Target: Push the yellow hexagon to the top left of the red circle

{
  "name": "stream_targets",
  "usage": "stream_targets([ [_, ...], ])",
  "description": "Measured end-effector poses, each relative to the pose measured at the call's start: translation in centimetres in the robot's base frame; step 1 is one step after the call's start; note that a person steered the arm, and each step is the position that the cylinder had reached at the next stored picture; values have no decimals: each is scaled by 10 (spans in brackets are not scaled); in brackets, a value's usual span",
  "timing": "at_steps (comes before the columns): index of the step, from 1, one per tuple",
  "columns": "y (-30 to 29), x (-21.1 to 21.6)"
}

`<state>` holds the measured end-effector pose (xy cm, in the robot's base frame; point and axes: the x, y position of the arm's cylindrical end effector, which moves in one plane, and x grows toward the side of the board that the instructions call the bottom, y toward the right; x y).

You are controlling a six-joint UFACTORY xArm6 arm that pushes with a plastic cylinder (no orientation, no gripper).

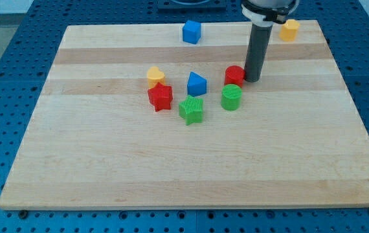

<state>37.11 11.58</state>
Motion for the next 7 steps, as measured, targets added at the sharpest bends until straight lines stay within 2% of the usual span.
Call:
stream_targets([
  [3, 88, -44],
  [5, 147, -101],
  [7, 162, -158],
])
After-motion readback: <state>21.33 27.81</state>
